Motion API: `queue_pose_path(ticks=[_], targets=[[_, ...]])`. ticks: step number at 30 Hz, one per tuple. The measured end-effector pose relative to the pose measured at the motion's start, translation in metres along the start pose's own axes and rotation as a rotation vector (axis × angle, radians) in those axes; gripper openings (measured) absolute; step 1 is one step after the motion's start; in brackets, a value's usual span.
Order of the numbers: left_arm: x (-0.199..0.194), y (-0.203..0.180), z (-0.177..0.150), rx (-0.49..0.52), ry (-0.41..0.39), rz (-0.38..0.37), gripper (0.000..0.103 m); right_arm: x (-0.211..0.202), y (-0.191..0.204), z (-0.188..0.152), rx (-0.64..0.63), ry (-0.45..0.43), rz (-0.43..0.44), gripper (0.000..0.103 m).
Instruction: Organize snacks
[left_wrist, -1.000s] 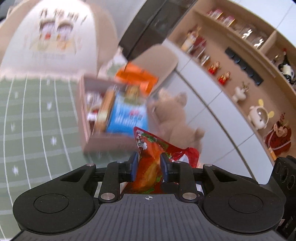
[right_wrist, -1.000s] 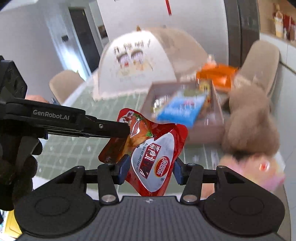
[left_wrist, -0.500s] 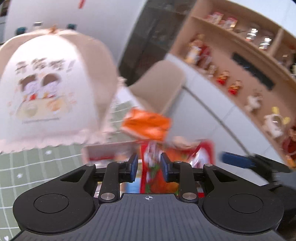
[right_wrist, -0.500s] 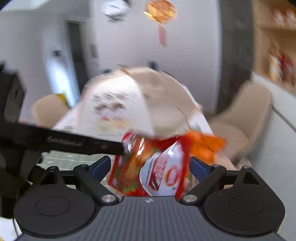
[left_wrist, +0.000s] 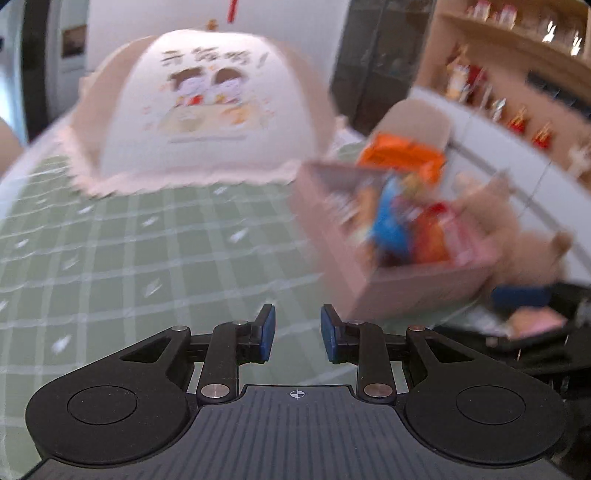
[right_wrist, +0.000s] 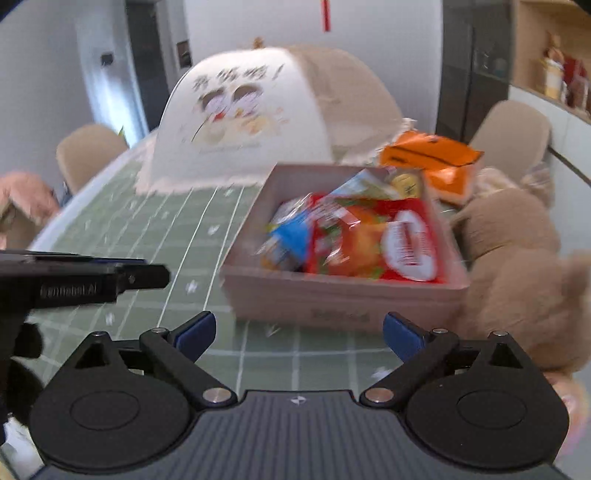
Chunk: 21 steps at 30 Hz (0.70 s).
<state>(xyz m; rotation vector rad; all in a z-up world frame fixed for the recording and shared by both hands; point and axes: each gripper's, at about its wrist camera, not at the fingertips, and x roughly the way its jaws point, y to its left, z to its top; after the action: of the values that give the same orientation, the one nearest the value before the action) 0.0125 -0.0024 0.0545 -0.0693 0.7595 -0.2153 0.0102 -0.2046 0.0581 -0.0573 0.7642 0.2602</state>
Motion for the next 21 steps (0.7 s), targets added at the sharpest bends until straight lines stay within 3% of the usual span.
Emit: queue_pose_path(ticks=[4, 9, 14, 21], targets=[[0.012, 0.014, -0.03, -0.028, 0.035, 0.048, 0.03, 0.021, 0.02, -0.015, 0.028, 0.04, -0.039, 0.098], [0.016, 0.009, -0.043, 0.028, -0.024, 0.096, 0.031, 0.048, 0.017, -0.027, 0.081, 0.075, -0.132, 0.103], [0.029, -0.009, -0.04, 0.117, -0.081, 0.114, 0.033, 0.048, 0.01, -0.039, 0.156, -0.015, -0.208, 0.103], [0.038, -0.016, -0.039, 0.114, -0.108, 0.1, 0.033, 0.049, 0.007, -0.047, 0.115, -0.083, -0.172, 0.103]])
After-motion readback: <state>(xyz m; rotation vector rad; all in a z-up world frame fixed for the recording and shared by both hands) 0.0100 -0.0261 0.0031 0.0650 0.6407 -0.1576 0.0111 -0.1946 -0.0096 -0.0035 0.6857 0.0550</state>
